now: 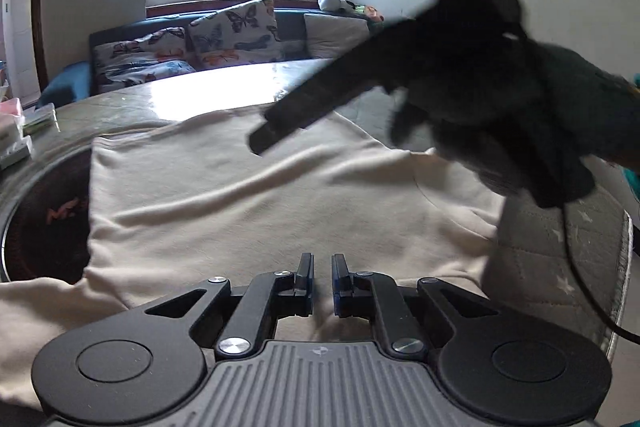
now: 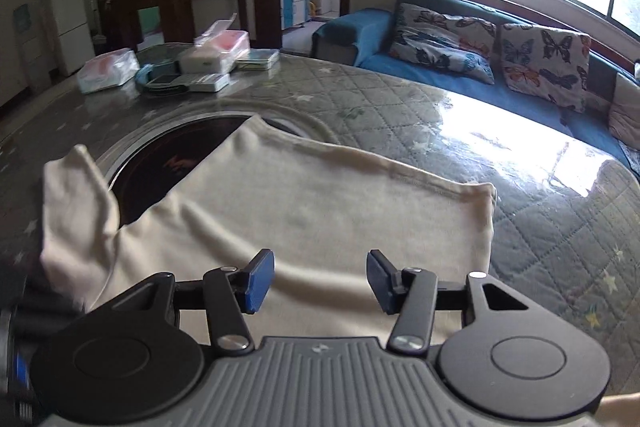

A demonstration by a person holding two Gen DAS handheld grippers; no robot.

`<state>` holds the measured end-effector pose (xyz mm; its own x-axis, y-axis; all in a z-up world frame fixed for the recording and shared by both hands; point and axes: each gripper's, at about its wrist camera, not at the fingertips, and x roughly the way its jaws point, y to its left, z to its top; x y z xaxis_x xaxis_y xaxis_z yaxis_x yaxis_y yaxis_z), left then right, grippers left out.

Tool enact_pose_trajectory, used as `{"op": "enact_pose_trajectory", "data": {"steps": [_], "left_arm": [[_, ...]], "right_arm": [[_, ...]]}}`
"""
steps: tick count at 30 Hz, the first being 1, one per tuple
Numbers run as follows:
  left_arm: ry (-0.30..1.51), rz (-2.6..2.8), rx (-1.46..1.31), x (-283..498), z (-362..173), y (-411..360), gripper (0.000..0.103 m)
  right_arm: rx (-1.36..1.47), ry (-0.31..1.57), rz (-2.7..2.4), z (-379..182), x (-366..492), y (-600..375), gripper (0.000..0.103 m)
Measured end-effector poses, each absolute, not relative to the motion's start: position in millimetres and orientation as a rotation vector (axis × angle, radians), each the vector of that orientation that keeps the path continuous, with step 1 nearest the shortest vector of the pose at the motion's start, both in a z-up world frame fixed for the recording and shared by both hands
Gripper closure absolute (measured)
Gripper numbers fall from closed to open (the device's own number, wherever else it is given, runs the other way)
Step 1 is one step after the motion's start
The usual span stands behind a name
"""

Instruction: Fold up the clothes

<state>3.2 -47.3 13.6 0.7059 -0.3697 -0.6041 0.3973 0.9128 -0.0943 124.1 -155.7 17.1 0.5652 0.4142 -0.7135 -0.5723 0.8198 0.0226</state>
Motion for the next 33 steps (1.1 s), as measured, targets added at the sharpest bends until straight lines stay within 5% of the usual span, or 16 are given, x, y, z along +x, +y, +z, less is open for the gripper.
{"op": "enact_pose_trajectory", "data": {"steps": [9, 33], "left_arm": [[0.668, -0.465, -0.021, 7.8, 10.3, -37.7, 0.092], [0.667, -0.499, -0.043, -1.8, 9.7, -39.9, 0.093]], "right_arm": [[-0.298, 0.815, 0.521, -12.1, 178.9, -111.5, 0.060], [-0.248, 0.783, 0.392, -22.5, 239.6, -82.2, 0.057]]}}
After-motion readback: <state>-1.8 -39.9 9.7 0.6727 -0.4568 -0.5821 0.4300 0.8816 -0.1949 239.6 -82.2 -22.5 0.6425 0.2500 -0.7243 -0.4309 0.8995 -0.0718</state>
